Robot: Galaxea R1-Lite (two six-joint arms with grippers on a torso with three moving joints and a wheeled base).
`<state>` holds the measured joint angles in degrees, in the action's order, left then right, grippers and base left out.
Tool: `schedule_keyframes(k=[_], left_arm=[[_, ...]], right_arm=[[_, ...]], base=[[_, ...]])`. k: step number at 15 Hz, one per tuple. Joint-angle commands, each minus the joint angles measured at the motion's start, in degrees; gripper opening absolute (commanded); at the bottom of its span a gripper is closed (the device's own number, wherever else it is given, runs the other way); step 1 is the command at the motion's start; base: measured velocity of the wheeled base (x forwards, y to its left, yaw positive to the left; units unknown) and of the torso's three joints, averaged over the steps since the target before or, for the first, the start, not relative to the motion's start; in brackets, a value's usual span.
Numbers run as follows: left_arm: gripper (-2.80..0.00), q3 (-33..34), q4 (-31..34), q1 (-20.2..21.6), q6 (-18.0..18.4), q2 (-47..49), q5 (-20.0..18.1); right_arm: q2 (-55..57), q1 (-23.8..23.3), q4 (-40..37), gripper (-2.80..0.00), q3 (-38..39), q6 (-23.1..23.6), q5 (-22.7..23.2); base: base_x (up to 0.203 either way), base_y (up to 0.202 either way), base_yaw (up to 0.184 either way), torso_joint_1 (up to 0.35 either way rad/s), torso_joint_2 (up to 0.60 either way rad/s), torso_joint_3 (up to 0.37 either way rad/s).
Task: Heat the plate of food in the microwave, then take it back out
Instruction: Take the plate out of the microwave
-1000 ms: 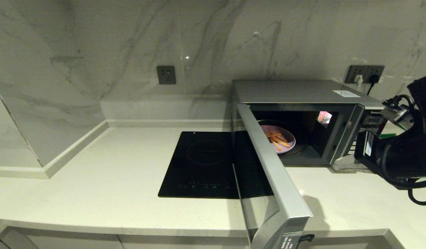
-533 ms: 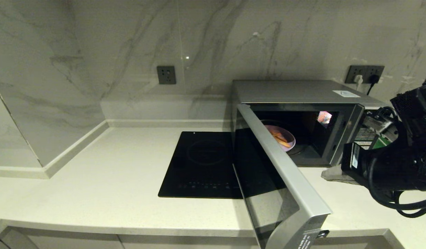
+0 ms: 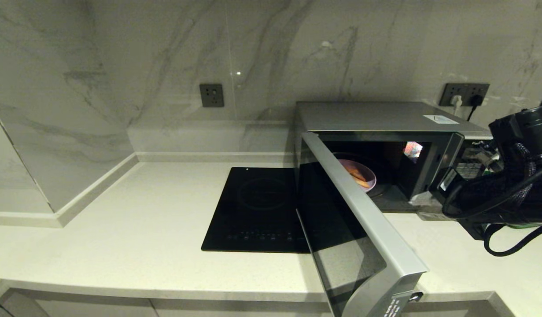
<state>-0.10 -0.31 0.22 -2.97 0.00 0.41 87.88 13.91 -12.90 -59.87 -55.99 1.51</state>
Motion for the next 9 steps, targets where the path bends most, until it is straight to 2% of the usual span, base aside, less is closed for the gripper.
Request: schedule_keyframes(k=[1, 3, 6, 9], left_arm=[[-2.8, 0.01, -0.04, 0.04, -0.02, -0.08, 0.02], [-2.8, 0.01, -0.04, 0.04, -0.02, -0.06, 0.02], [-2.8, 0.01, -0.04, -0.02, -0.02, -0.08, 0.02], [-2.8, 0.01, -0.04, 0.04, -0.02, 0.0, 0.02]], right_arm=[[1.32, -4.85, 4.91, 0.0, 1.47, 0.3, 3.08], [5.06, -7.77, 7.39, 0.0, 1.58, 1.18, 5.89], [14.36, -12.01, 15.15, 0.0, 0.76, 3.16, 6.6], [20.84, -13.29, 19.39, 0.0, -2.77, 8.84, 6.27]], base=[[0.0, 0.0, 0.0, 0.0, 0.0, 0.0], [0.0, 0.0, 0.0, 0.0, 0.0, 0.0], [0.0, 0.0, 0.0, 0.0, 0.0, 0.0], [0.0, 0.0, 0.0, 0.0, 0.0, 0.0]])
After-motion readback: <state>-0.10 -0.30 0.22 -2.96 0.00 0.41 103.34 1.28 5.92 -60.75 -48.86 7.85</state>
